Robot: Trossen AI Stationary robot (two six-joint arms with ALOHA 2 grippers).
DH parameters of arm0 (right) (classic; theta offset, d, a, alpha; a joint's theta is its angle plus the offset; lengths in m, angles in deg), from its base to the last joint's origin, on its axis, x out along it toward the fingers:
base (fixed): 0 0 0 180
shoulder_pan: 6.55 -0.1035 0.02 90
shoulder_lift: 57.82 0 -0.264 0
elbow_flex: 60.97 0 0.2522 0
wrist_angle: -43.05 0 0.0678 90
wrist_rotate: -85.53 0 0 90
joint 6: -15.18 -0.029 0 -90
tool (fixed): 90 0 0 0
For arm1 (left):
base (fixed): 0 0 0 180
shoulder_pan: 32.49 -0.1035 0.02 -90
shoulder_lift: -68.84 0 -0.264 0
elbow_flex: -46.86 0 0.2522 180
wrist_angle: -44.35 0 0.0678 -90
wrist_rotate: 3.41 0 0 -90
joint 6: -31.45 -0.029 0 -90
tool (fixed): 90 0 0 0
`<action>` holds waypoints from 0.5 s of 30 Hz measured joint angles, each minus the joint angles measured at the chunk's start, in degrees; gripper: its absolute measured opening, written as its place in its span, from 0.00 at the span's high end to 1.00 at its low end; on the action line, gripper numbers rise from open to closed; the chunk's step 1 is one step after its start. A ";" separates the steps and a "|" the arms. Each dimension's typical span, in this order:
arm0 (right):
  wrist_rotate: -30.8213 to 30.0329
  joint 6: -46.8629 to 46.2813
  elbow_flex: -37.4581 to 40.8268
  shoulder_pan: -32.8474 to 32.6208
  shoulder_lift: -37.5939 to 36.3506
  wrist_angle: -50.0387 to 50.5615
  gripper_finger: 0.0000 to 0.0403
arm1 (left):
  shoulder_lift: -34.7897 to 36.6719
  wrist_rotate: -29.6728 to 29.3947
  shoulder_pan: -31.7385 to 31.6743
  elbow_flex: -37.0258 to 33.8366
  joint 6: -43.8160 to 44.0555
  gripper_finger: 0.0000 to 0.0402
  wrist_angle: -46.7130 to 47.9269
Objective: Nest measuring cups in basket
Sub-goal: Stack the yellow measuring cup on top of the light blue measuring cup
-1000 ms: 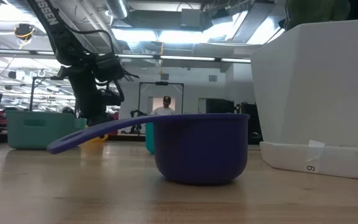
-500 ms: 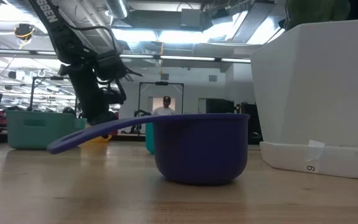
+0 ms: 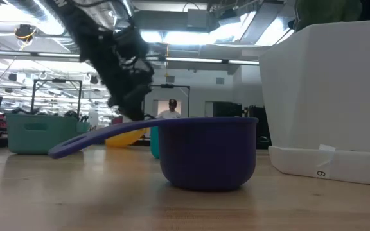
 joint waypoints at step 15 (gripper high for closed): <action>0.02 0.00 0.00 0.02 0.00 0.02 0.37 | 0.00 6.09 8.79 12.29 5.57 1.00 2.86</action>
